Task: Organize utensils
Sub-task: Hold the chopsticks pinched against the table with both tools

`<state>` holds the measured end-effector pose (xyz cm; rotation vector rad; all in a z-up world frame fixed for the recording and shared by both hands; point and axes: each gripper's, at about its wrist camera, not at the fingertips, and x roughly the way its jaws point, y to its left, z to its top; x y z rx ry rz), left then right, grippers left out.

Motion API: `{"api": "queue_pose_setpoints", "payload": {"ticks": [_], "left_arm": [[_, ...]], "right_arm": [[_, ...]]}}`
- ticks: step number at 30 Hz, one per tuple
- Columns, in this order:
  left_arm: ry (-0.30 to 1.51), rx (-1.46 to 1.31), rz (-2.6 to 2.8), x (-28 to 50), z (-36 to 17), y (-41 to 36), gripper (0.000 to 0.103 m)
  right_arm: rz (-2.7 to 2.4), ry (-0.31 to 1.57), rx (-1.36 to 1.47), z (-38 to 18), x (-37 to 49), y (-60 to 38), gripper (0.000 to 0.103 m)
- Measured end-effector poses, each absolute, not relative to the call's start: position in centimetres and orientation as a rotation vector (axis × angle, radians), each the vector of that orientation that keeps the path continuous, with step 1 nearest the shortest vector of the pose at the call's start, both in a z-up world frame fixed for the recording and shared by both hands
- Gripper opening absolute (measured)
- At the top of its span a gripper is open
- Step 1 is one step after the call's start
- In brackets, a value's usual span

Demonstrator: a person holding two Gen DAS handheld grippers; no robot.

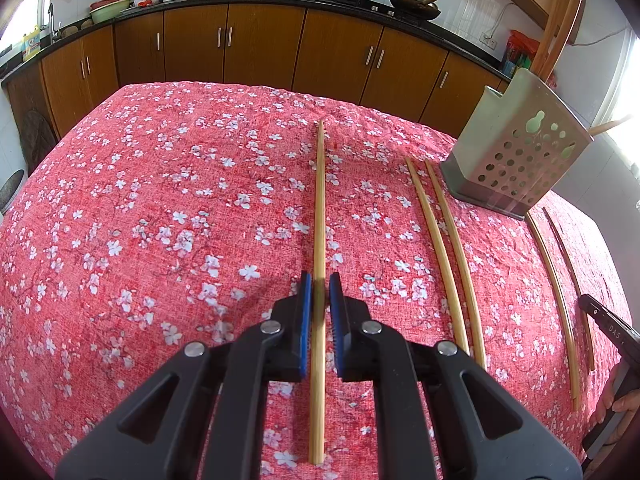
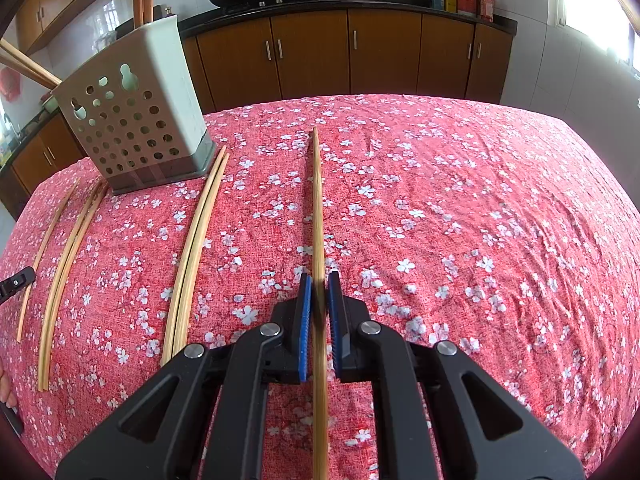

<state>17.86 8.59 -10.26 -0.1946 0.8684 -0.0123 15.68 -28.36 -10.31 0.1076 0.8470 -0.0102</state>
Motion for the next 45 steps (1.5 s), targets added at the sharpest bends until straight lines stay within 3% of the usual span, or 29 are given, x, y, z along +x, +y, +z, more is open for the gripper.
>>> {"api": "queue_pose_setpoints", "payload": {"ticks": [36,45], "left_arm": [[0.875,-0.176,-0.012,17.9,-10.1,8.3,0.013],[0.887,-0.088,-0.017,16.3,-10.1,6.5,0.015]], "right_arm": [[-0.009,0.851,0.112,-10.2,15.8,-28.5,0.01],[-0.001,0.853,0.099,-10.2,13.9,-28.3,0.015]]}}
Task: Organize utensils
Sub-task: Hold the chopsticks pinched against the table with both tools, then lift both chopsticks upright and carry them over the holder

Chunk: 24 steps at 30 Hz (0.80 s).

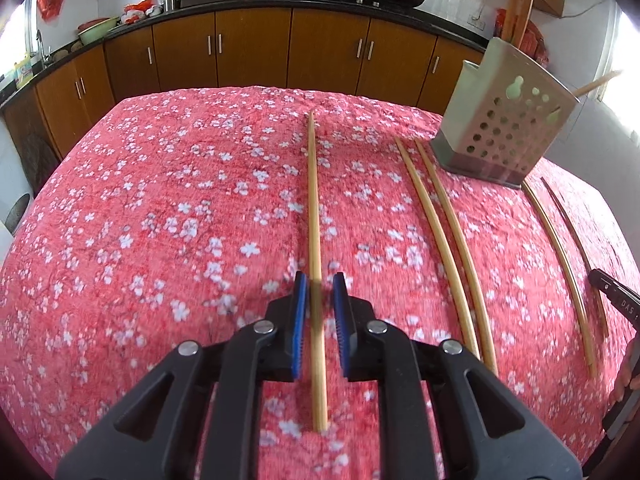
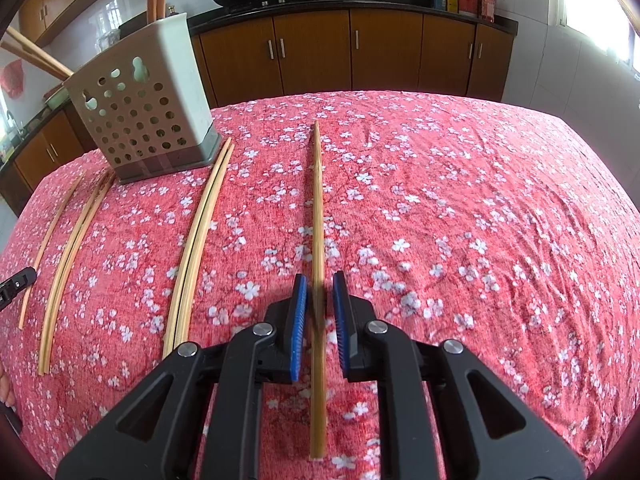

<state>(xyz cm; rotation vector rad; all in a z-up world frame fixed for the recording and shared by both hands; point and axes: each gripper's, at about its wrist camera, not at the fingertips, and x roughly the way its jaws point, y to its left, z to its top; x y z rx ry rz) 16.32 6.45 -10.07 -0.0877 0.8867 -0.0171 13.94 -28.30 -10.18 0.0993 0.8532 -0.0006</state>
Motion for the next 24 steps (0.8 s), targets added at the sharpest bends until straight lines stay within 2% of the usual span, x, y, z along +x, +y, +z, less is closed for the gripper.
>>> {"api": "queue_pose_setpoints", "payload": {"ticks": [2,3,13,24], "left_arm": [[0.887,-0.08,-0.011,16.1,-10.1,6.1,0.01],[0.888,-0.076,-0.007,16.0,-10.2,6.5,0.008],[0.838,-0.07,-0.015,14.6,-8.3,7.4,0.007],[0.609,-0.106,-0.022,13.6,0.3,8.1,0.007]], "right_arm": [[0.007,0.854,0.102,-10.1,13.6,-28.4,0.014],[0.008,0.853,0.105,-10.1,13.4,-28.4,0.01],[0.018,0.778,0.149,-7.7,11.9,-29.4,0.008],[0.012,0.552,0.185,-0.8,10.0,-30.4,0.008]]}}
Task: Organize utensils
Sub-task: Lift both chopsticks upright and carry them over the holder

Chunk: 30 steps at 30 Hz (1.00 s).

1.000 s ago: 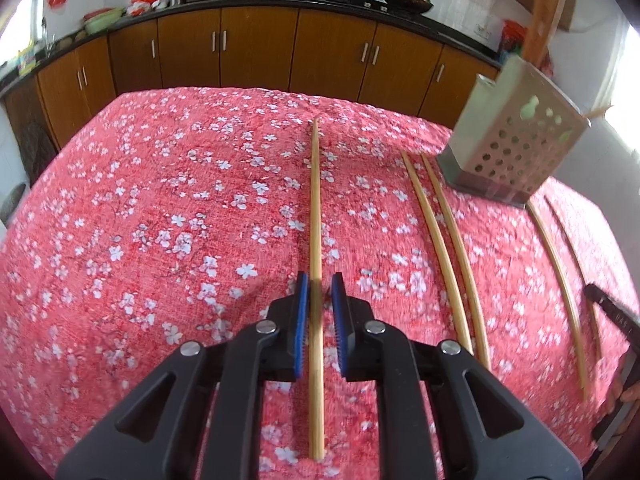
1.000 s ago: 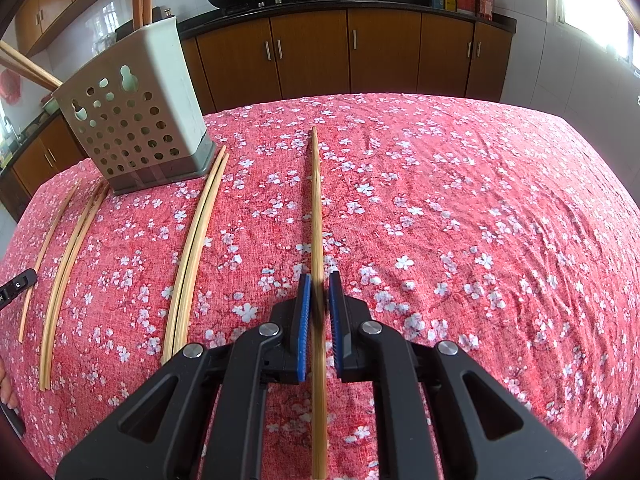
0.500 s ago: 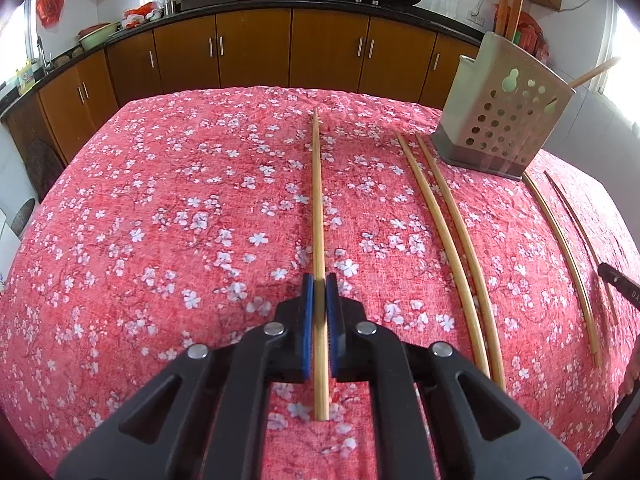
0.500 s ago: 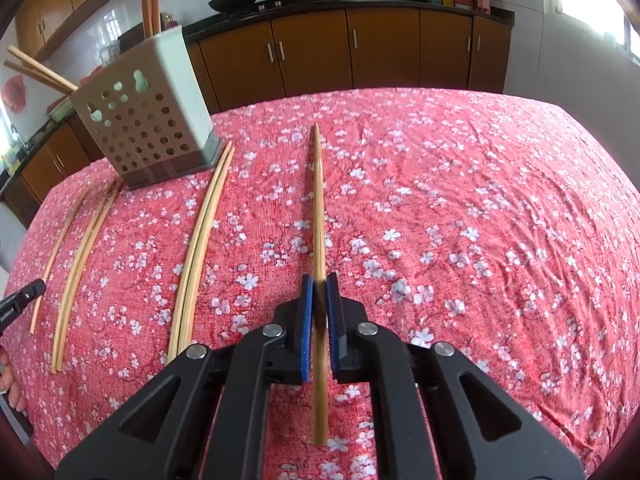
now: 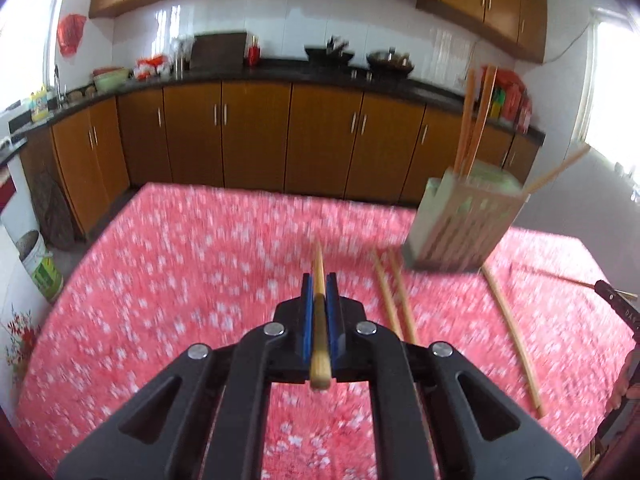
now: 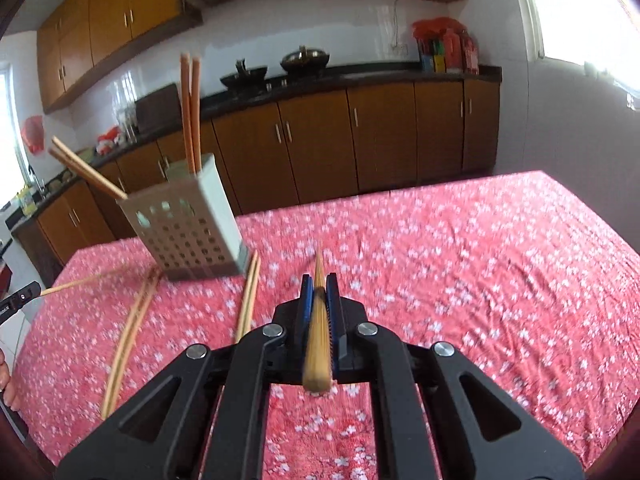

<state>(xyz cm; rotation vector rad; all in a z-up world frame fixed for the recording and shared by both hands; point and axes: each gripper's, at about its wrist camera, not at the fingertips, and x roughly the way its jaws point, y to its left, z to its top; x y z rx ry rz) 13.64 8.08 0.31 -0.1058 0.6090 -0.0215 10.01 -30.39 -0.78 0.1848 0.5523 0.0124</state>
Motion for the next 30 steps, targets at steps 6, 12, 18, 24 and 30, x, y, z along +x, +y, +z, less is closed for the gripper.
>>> {"api": "queue_pose_setpoints", "payload": {"ticks": [6,12,18,24,30], "left_arm": [[0.542,-0.113,-0.038,13.9,3.8,8.1,0.007],[0.491,-0.087,-0.078,13.9,7.2,7.3,0.007],[0.444,-0.082,-0.138,13.1,9.8,6.0,0.007],[0.357,-0.122,-0.225,13.1,13.2,3.2,0.007],[0.234,-0.158,-0.247,15.0,17.2,0.1,0.007]], "right_arm": [[0.013,0.476,0.183,1.4,10.0,-30.4,0.008],[0.056,0.416,0.176,4.0,10.2,-29.4,0.008],[0.132,0.339,0.203,7.8,10.0,-28.4,0.007],[0.196,0.222,0.219,11.7,10.2,-26.9,0.007],[0.188,0.099,0.245,14.6,12.2,-25.7,0.007]]}}
